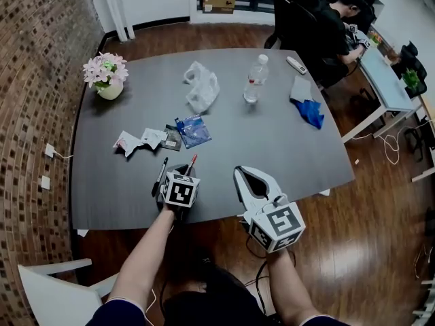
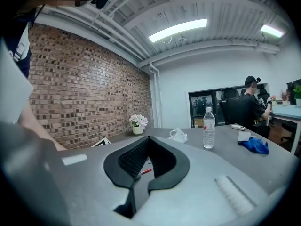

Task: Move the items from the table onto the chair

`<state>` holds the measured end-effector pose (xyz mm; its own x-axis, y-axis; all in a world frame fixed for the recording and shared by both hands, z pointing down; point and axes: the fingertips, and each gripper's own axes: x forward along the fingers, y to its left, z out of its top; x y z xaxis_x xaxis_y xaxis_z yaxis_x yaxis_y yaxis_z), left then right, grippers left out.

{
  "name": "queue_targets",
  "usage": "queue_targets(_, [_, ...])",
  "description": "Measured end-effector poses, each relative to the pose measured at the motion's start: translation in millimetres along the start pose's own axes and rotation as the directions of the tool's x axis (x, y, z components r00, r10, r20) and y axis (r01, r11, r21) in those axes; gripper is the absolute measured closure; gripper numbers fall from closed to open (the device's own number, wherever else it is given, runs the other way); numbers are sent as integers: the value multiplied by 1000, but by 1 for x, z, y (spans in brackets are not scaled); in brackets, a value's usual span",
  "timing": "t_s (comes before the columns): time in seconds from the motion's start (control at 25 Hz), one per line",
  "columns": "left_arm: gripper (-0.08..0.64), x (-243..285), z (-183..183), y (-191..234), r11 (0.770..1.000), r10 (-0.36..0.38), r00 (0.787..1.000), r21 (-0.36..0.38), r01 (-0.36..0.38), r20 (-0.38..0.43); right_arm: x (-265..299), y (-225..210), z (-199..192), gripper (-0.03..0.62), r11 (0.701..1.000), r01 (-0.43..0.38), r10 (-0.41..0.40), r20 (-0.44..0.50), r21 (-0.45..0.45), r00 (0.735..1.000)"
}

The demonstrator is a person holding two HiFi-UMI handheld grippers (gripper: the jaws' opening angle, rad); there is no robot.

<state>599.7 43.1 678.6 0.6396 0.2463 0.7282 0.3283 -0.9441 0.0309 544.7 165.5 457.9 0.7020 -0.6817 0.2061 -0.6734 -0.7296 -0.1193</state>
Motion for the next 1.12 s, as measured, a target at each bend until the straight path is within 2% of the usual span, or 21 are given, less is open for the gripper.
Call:
queue_targets(0.12, [498,-1,2,0,1000,8,1000,-1,-8,5,-1,-3,-1,591,1000,2,-2,-12,13,1000])
queue_targets(0.28, [422,-5,3,-9,999,-37,999,-4,37,21,-2,1,-2,591,1000,-9,10,-14,21,1000])
queue_targets(0.44, [419,-32,17,1,1000,-3,994,-12,4,106,3,15,0,591,999,-45,45,-3,17,999])
queue_targets(0.56, [432,-72,33,3,1000,-7,982,-23,11,191,7,32,6,591,997,-82,82,4,4,997])
queue_targets(0.68, [514,-119,43,-4,1000,-5,959,-22,12,284,8,50,14,591,993,-118,118,15,-10,993])
queue_targets(0.76, [548,-153,48,-3,999,15,934,-42,0,357,11,65,20,591,989,-149,150,25,-23,988])
queue_targets(0.84, [548,-189,52,1,997,30,898,-76,4,438,15,83,27,591,982,-185,187,43,-36,982])
queue_targets(1.0, [549,-265,56,10,994,77,809,-113,-14,582,17,126,42,591,965,-254,258,65,-63,964])
queue_targets(1.12, [549,-330,47,28,984,161,738,-166,-67,655,18,173,56,591,938,-333,341,88,-95,936])
